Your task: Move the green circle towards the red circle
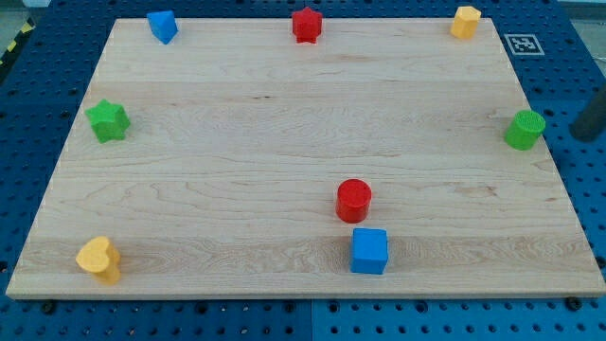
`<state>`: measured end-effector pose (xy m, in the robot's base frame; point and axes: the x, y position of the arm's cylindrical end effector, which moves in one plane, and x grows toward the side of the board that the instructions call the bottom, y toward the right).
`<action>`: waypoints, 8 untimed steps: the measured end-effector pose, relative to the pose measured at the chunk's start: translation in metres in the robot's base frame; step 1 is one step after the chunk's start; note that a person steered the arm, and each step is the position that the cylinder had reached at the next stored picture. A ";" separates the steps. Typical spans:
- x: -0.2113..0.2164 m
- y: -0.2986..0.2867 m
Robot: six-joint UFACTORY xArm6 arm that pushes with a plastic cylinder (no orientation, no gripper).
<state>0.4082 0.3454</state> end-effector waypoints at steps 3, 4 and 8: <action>-0.014 -0.001; -0.002 -0.018; 0.023 -0.133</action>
<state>0.4310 0.2119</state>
